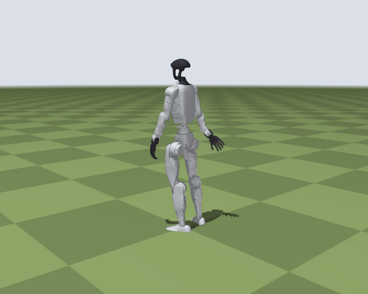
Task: In place motions
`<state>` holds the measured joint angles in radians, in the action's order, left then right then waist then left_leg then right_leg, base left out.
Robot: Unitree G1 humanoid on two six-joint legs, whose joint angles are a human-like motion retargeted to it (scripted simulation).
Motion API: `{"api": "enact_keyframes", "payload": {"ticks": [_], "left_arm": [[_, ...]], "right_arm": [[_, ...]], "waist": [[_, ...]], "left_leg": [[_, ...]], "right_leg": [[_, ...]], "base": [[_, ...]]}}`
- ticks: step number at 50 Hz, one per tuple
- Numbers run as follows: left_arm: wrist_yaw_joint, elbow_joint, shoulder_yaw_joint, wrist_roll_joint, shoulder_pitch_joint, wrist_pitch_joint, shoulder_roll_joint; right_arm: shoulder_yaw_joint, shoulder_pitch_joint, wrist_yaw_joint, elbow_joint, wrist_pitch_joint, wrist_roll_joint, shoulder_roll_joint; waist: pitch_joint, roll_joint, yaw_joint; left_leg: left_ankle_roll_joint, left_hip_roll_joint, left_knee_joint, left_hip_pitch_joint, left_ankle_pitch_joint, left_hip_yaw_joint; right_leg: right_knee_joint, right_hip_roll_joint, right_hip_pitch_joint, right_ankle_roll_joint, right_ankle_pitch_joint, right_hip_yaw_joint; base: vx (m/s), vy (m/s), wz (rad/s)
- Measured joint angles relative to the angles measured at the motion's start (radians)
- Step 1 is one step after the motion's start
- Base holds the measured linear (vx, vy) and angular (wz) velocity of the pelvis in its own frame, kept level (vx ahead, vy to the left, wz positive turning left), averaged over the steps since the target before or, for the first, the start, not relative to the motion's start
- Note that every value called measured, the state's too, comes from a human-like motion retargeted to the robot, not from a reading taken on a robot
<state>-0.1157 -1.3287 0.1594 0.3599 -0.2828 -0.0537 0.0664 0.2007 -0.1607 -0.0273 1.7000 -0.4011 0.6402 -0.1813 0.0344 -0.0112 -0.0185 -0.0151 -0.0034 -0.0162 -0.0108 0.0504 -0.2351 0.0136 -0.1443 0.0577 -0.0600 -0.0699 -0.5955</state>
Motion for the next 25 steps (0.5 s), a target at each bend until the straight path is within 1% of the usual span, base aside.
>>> {"api": "enact_keyframes", "payload": {"ticks": [2, 5, 8, 10, 11, 13, 15, 18, 21, 23, 25], "left_arm": [[0.021, 0.132, 0.04, 0.04, -0.072, 0.067, 0.015], [0.099, 0.294, 0.088, 0.048, -0.161, 0.147, 0.054], [0.151, 0.367, 0.097, 0.009, -0.211, 0.207, 0.073], [0.153, 0.373, 0.092, -0.03, -0.226, 0.235, 0.062], [0.135, 0.359, 0.087, -0.051, -0.229, 0.236, 0.051], [0.089, 0.326, 0.077, -0.082, -0.219, 0.221, 0.029], [0.039, 0.279, 0.072, -0.093, -0.181, 0.188, 0.006], [-0.001, 0.164, 0.045, -0.07, -0.087, 0.157, -0.02], [0.013, -0.025, -0.015, -0.01, 0.032, 0.139, -0.018], [0.034, -0.176, -0.069, 0.043, 0.105, 0.081, 0.003], [0.06, -0.323, -0.141, 0.095, 0.178, -0.028, 0.034]], "right_arm": [[0.058, -0.097, 0.026, 0.0, -0.001, -0.071, -0.028], [0.163, -0.208, 0.076, 0.0, 0.063, -0.146, -0.06], [0.237, -0.275, 0.124, 0.0, 0.092, -0.223, -0.076], [0.254, -0.299, 0.164, 0.0, 0.083, -0.308, -0.079], [0.247, -0.298, 0.187, 0.0, 0.067, -0.364, -0.078], [0.222, -0.282, 0.225, 0.0, 0.047, -0.462, -0.067], [0.189, -0.245, 0.244, 0.0, 0.07, -0.498, -0.046], [0.103, -0.13, 0.309, 0.0, 0.107, -0.468, -0.006], [-0.027, 0.037, 0.369, 0.0, 0.123, -0.369, 0.033], [-0.107, 0.176, 0.355, 0.0, 0.144, -0.277, 0.056], [-0.174, 0.31, 0.306, -0.047, 0.175, -0.187, 0.082]], "waist": [[0.001, 0.003, 0.012], [-0.004, 0.01, 0.017], [-0.006, 0.013, 0.016], [-0.009, 0.017, 0.01], [-0.011, 0.021, 0.008], [-0.01, 0.027, 0.002], [-0.007, 0.03, -0.008], [0.001, 0.034, -0.021], [0.01, 0.04, -0.039], [0.011, 0.046, -0.05], [0.002, 0.051, -0.055]], "left_leg": [[-0.002, 0.0, -0.004, -0.007, 0.0, 0.006], [-0.004, 0.001, -0.008, -0.011, 0.004, 0.004], [-0.005, 0.002, -0.01, -0.01, 0.008, -0.004], [-0.006, 0.002, -0.012, -0.01, 0.009, -0.006], [-0.006, 0.001, -0.013, -0.011, 0.01, -0.004], [-0.006, -0.001, -0.012, -0.013, 0.009, 0.001], [-0.005, -0.005, -0.01, -0.013, 0.006, 0.008], [-0.004, -0.011, -0.005, -0.012, 0.002, 0.02], [-0.003, -0.013, -0.001, -0.002, 0.003, 0.021], [-0.002, -0.01, 0.004, 0.01, 0.005, 0.012], [0.001, -0.005, 0.008, 0.025, 0.008, -0.001]], "right_leg": [[-0.002, -0.001, -0.002, 0.0, -0.004, -0.004], [-0.004, -0.002, -0.007, 0.004, -0.009, -0.003], [-0.003, -0.006, -0.012, 0.007, -0.013, 0.001], [-0.003, -0.007, -0.013, 0.007, -0.015, -0.002], [-0.004, -0.007, -0.012, 0.008, -0.015, -0.005], [-0.005, -0.008, -0.01, 0.007, -0.014, -0.012], [-0.006, -0.01, -0.006, 0.006, -0.012, -0.019], [-0.008, -0.01, 0.001, 0.003, -0.006, -0.021], [-0.009, -0.007, 0.007, 0.003, -0.001, -0.021], [-0.006, -0.004, 0.009, 0.004, 0.001, -0.015], [0.0, 0.0, 0.01, 0.004, 0.004, 0.0]], "base": [[0.0, -0.01, -0.1], [-0.02, -0.01, -0.34], [-0.01, 0.01, -0.31], [0.0, 0.0, 0.0], [-0.01, 0.06, 0.06], [0.0, 0.07, 0.2], [0.01, 0.07, 0.34], [0.03, 0.05, 0.44], [0.06, 0.03, 0.22], [0.0, 0.0, 0.0], [0.02, 0.0, -0.19]]}}
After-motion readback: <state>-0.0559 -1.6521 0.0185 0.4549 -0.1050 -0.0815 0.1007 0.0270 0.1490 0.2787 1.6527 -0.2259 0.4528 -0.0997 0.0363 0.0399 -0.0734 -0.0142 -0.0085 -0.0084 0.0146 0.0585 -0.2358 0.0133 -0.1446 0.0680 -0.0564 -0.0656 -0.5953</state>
